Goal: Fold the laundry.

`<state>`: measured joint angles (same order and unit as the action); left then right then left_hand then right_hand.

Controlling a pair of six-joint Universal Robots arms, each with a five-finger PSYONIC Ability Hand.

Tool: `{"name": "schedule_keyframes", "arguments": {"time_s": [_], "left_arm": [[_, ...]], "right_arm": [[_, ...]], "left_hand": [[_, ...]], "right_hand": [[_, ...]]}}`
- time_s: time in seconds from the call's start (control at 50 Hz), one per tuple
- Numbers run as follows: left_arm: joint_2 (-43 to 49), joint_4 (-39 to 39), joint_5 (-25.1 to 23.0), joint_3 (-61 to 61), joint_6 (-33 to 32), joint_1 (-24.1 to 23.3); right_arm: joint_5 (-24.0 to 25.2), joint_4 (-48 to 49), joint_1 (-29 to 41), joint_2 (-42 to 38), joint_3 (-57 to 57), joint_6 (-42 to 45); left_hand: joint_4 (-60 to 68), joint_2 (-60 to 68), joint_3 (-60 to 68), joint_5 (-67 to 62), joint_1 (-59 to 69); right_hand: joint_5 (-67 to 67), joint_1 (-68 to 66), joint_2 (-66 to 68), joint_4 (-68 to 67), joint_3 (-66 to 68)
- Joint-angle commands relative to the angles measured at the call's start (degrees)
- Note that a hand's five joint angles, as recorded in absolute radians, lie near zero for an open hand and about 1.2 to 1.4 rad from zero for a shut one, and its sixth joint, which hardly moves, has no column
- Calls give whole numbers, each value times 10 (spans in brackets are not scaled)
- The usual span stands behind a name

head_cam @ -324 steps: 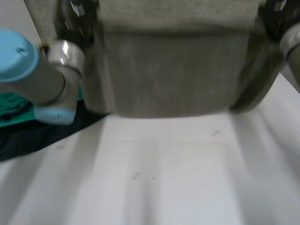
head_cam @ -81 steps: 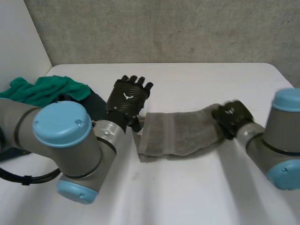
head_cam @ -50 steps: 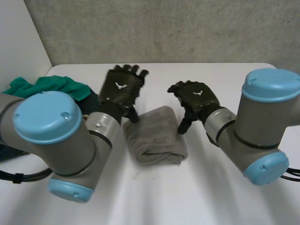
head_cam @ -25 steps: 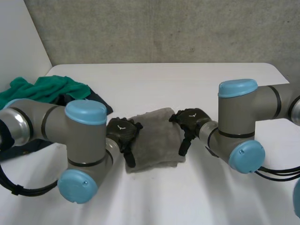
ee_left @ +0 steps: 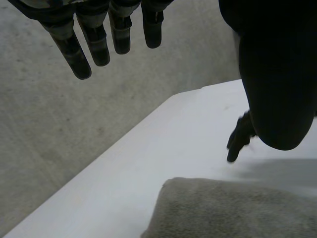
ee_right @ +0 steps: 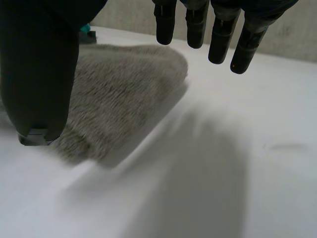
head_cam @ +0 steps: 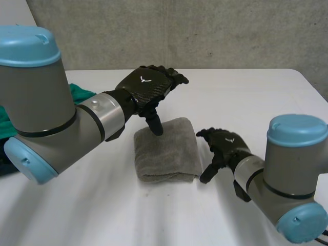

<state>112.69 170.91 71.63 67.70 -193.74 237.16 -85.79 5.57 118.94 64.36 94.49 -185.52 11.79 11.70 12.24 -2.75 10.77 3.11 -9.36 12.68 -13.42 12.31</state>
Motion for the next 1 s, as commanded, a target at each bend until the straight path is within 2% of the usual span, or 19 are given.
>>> {"name": "schedule_keyframes", "arguments": {"time_s": [0.02, 0.32, 0.48, 0.58, 0.8, 0.84, 0.88, 0.9, 0.94, 0.96, 1.0], "left_arm": [[2, -14, -14, -4, 7, 3], [3, -14, -14, 1, 11, 1], [4, -14, -14, 8, 11, -1], [4, -14, -14, 16, 11, 0], [5, -14, -14, 23, 11, 2], [5, -14, -14, 23, 11, 3], [4, -13, -14, 22, 11, 3], [4, -13, -14, 22, 11, 3], [4, -13, -14, 20, 11, 3], [4, -13, -14, 19, 11, 2], [3, -13, -14, 18, 12, 1]], "right_arm": [[4, 30, 5, -49, -1, -25], [6, 39, 54, -132, -104, -44], [4, 38, 60, -166, -154, -59], [4, 36, 60, -187, -194, -75], [4, 33, 59, -204, -243, -92], [3, 33, 59, -210, -250, -92], [3, 33, 59, -216, -256, -92], [3, 32, 59, -224, -263, -92], [3, 31, 59, -231, -267, -92], [4, 32, 59, -232, -270, -92], [4, 34, 58, -235, -274, -92]], "left_hand": [[15, 15, 10, -5, 25], [6, 7, 2, 3, 16], [6, 7, 2, 3, 16], [8, 9, 3, 2, 18], [11, 12, 7, -2, 21], [11, 12, 7, -2, 21], [13, 14, 8, -3, 23], [13, 14, 8, -3, 23], [11, 12, 7, -2, 21], [10, 10, 5, 0, 20], [8, 9, 3, 2, 18]], "right_hand": [[-31, -6, -27, 34, -23], [-31, -6, -27, 34, -23], [-31, -6, -27, 34, -23], [55, -93, 60, -52, 63], [45, -83, 50, -42, 53], [86, -123, 90, -82, 94], [183, -220, 187, -180, 191], [332, -369, 336, -328, 340], [526, -563, 530, -522, 534], [667, -705, 672, -664, 675], [669, -706, 673, -666, 677]]}}
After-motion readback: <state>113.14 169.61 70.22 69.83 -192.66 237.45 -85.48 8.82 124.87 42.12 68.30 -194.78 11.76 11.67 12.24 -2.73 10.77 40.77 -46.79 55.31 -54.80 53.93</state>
